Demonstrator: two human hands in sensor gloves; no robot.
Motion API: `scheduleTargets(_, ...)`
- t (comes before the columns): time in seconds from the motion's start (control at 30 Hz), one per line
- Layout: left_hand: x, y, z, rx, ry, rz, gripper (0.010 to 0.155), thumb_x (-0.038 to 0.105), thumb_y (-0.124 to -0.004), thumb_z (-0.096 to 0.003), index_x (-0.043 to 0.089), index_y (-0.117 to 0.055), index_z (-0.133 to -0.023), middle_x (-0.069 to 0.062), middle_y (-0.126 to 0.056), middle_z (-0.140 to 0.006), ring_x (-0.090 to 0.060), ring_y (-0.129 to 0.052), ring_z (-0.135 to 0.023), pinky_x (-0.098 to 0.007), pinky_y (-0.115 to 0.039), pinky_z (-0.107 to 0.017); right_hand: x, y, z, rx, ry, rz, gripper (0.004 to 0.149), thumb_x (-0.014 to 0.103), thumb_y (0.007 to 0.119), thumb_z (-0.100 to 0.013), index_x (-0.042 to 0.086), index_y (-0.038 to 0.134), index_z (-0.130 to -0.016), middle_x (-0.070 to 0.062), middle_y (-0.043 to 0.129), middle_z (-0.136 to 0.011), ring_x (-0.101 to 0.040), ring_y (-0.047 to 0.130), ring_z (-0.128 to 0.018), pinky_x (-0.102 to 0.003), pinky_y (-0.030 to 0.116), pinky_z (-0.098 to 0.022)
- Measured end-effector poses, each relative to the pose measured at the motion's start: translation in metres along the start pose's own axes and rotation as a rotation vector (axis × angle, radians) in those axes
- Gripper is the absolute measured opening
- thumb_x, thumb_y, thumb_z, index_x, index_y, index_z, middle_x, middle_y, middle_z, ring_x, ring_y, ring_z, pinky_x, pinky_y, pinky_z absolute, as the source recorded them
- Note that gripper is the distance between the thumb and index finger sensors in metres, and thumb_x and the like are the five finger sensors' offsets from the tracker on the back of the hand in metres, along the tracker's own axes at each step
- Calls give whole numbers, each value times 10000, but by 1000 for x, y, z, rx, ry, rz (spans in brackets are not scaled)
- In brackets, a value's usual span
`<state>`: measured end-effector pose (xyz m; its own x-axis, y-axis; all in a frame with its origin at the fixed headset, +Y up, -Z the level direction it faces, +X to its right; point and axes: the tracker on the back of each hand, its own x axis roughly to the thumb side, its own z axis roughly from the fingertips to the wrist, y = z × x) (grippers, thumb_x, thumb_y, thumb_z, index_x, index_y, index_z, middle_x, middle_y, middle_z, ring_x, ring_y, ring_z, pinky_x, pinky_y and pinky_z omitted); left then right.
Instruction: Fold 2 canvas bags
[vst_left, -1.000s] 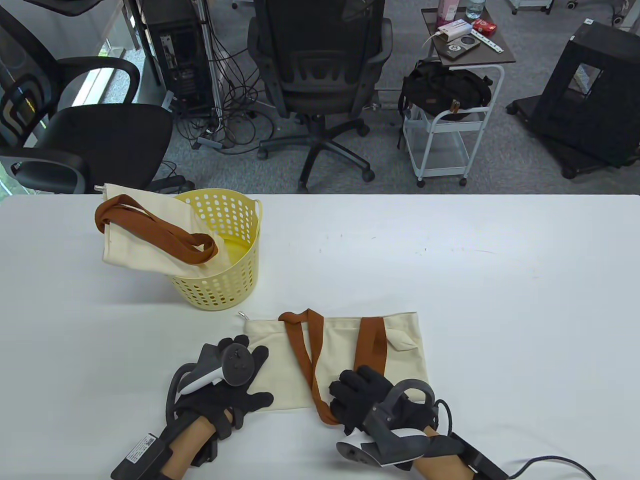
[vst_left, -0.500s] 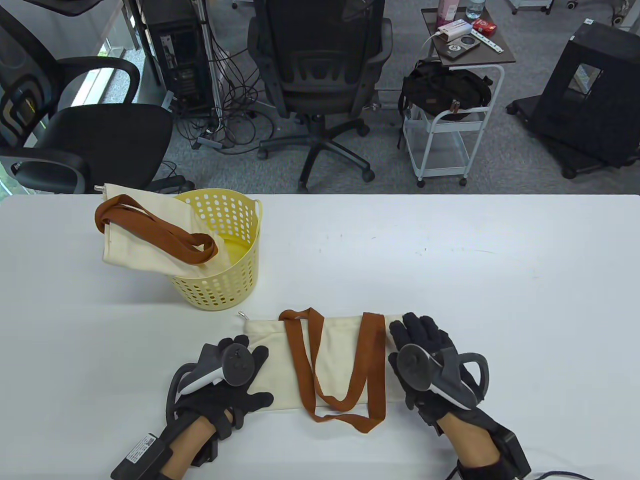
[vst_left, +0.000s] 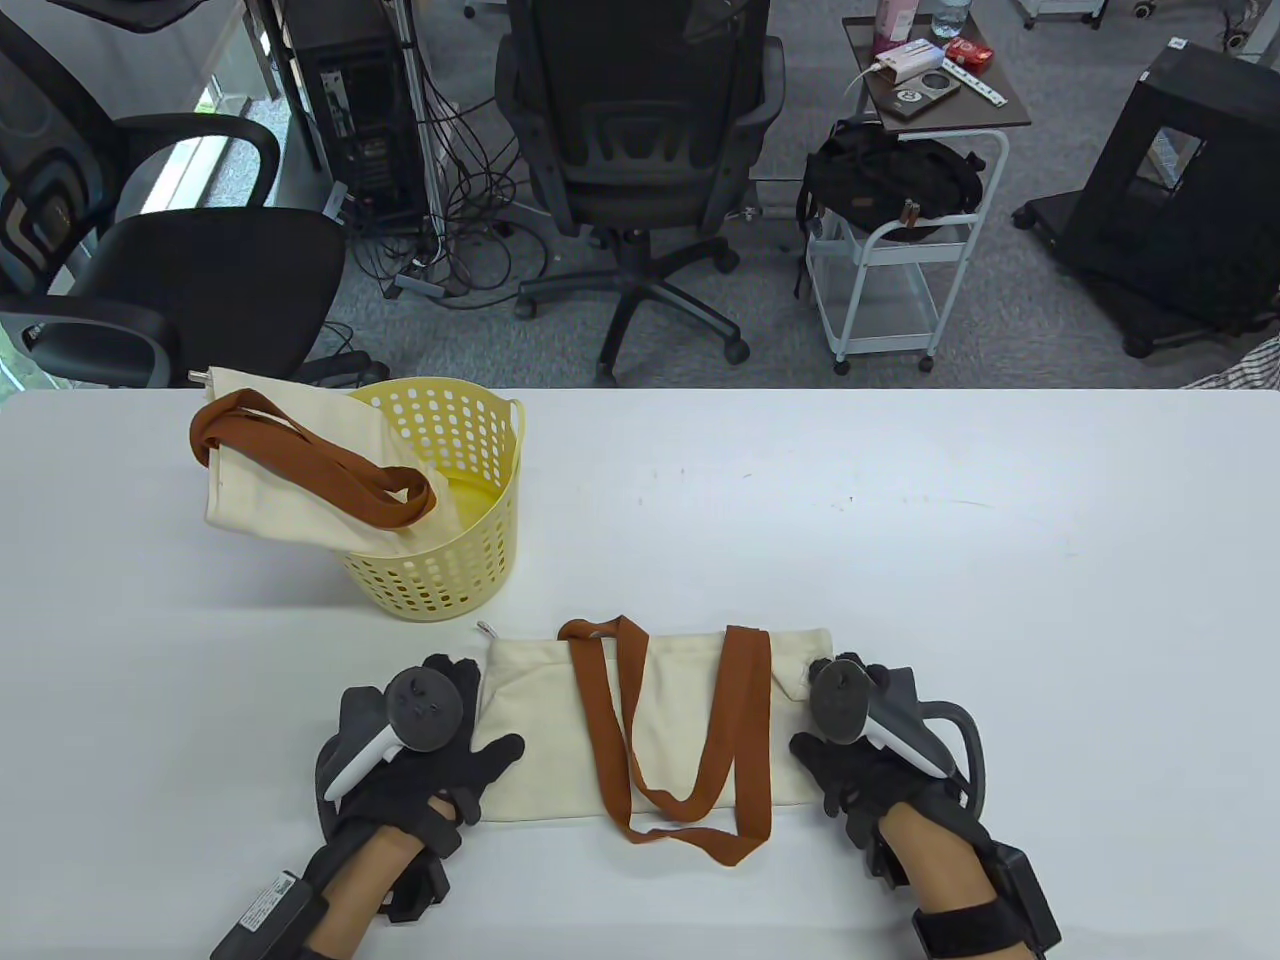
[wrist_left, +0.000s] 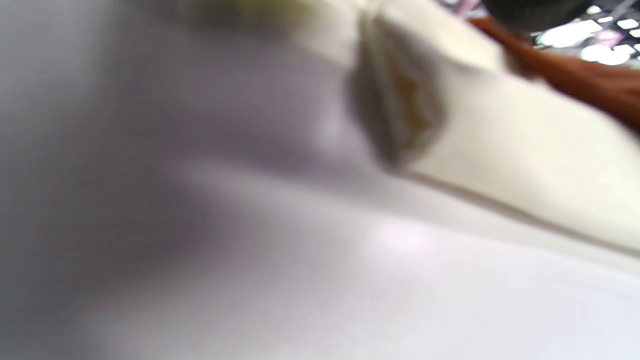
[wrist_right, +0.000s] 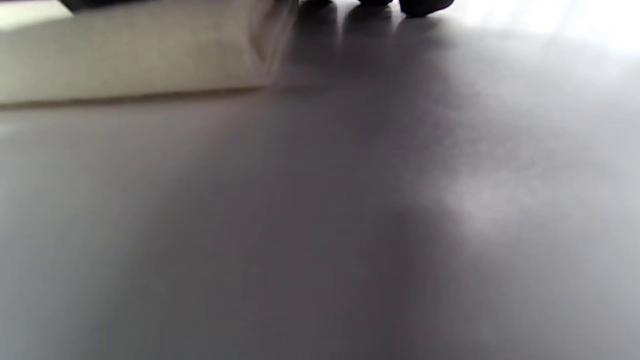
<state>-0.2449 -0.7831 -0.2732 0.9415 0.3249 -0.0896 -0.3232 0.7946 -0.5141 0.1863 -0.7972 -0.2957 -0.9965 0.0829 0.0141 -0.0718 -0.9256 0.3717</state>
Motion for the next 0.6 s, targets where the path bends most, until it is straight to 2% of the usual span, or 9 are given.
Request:
scheduleTargets(0.07,-3,-6,-7,-71,9,14,936,653,-669,-403,185,-189,-1056,-122,49,-1084,-437,95,-1006,-645,-5,-689,1,0,1,6,2,1,751,512,673,-479,223,309,-1068,-130,254,-1150,-419,321,-1047,-587,415,-760)
scheduleTargets(0.1,0,-7,-6,-58,4,11,949,655,-670,-405,178,-163,-1050,-94,69,-1080,-439,121,-994,-653,18,-673,2,0,1,7,4,5,749,513,667,-480,223,305,-1068,-129,249,-1149,-417,315,-1047,-587,412,-760)
scheduleTargets(0.17,7,-5,-5,-14,-24,-26,923,654,-691,-405,189,-241,-1064,-84,30,-1102,-423,80,-1023,-663,-48,-707,4,2,1,5,6,18,743,515,646,-482,220,295,-1066,-136,237,-1146,-412,306,-1047,-586,404,-760)
scheduleTargets(0.23,11,-8,-5,-39,-62,32,920,637,-714,-413,183,-247,-1062,-105,-11,-1113,-422,50,-1034,-666,-30,-692,7,2,2,4,9,31,741,516,630,-483,214,287,-1066,-140,230,-1143,-409,303,-1047,-584,403,-760)
scheduleTargets(0.3,14,-7,-2,8,-72,78,894,595,-745,-426,193,-266,-1064,-109,-100,-1133,-432,-16,-1056,-675,-43,-694,8,2,4,2,12,37,737,515,619,-483,210,285,-1065,-146,228,-1141,-406,304,-1046,-581,406,-760)
scheduleTargets(0.4,15,0,6,86,-77,170,823,537,-766,-445,230,-321,-1066,-90,-340,-1145,-410,-240,-1107,-661,-171,-754,9,2,4,-3,11,37,738,517,620,-482,207,290,-1065,-147,233,-1141,-407,306,-1045,-580,409,-759)
scheduleTargets(0.47,16,5,10,123,-97,235,760,475,-780,-461,241,-370,-1058,-52,-518,-1102,-361,-471,-1096,-580,-333,-812,10,2,4,-8,10,31,739,517,625,-481,204,299,-1066,-149,241,-1140,-408,314,-1043,-580,413,-758)
scheduleTargets(0.53,15,13,14,175,-96,283,693,417,-783,-470,234,-437,-1042,-19,-652,-1037,-297,-769,-982,-489,-615,-788,11,2,4,-18,4,22,741,519,635,-479,202,312,-1066,-151,255,-1141,-408,325,-1043,-580,418,-757)
scheduleTargets(0.6,13,18,15,161,-126,390,664,376,-789,-473,214,-466,-1030,-32,-684,-1011,-180,-971,-791,-409,-794,-673,11,2,3,-16,-3,12,748,527,641,-476,204,314,-1067,-147,257,-1141,-406,324,-1044,-579,415,-757)
